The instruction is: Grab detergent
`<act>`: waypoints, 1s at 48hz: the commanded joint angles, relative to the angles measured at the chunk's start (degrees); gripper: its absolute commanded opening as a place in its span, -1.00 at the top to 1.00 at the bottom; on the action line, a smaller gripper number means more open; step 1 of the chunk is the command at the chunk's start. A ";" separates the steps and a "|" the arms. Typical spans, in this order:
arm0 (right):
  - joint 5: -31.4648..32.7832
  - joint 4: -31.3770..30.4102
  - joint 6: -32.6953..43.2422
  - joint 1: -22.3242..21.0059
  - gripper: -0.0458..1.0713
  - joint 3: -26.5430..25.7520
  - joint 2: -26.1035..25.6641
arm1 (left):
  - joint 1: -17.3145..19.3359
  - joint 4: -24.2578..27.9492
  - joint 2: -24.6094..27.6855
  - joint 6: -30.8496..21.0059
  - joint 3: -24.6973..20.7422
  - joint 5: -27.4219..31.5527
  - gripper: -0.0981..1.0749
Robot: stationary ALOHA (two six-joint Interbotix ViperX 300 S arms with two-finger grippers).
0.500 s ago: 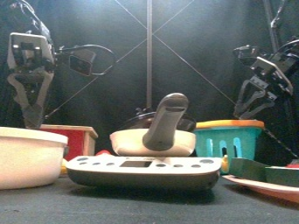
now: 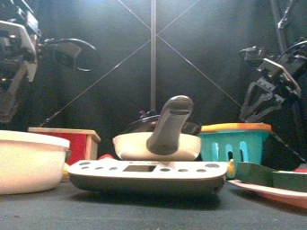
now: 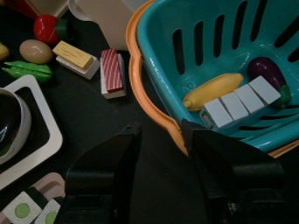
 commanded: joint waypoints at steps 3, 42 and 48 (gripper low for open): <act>0.00 -0.09 0.18 -0.35 -0.51 -0.79 0.62 | -0.26 -0.09 -1.41 -0.26 1.67 -0.62 -0.44; -0.70 -0.18 0.09 -1.05 -0.51 -1.05 1.58 | -1.23 -4.57 0.26 0.44 8.88 -14.85 -0.52; -0.79 -0.09 0.09 -1.05 -0.51 -1.05 1.58 | -1.41 -4.75 0.79 0.35 8.96 -14.77 -0.70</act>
